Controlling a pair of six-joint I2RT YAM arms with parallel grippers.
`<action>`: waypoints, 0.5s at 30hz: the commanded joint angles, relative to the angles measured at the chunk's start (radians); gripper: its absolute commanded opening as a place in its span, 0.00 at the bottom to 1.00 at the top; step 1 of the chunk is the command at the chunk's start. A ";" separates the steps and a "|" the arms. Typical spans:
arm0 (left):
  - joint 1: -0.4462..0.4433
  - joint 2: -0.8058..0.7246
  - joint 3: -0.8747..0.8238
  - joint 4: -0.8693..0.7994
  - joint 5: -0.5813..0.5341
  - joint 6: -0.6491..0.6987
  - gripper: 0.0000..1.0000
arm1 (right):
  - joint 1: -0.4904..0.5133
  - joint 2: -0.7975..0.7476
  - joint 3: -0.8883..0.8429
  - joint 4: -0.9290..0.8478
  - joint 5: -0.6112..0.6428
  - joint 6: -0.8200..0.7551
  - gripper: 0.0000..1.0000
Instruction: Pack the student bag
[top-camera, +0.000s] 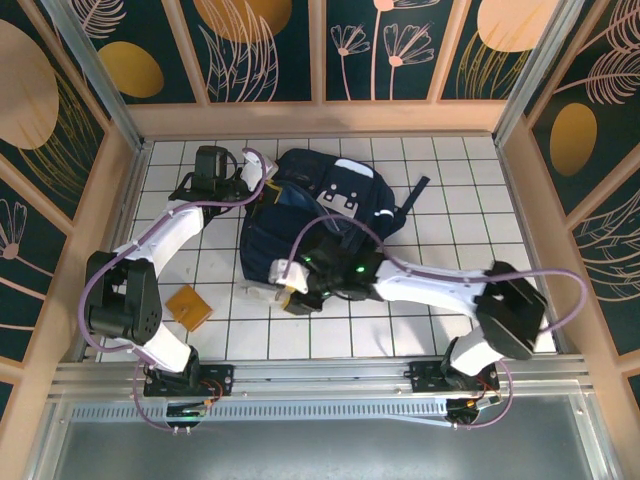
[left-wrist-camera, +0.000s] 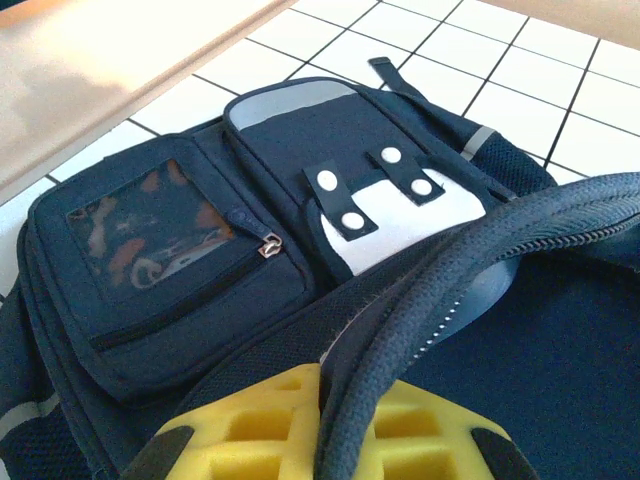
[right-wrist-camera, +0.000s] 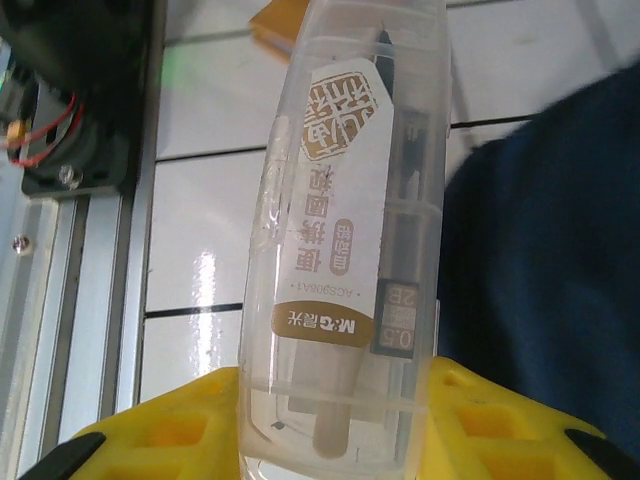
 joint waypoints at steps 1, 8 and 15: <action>0.012 -0.071 0.016 0.051 0.074 -0.080 0.00 | -0.078 -0.119 -0.039 0.008 0.077 0.109 0.25; 0.010 -0.096 0.004 0.063 0.133 -0.096 0.00 | -0.296 -0.110 -0.007 -0.010 0.079 0.158 0.26; -0.013 -0.086 -0.011 0.080 0.182 -0.117 0.00 | -0.384 0.097 0.159 -0.036 0.273 0.136 0.36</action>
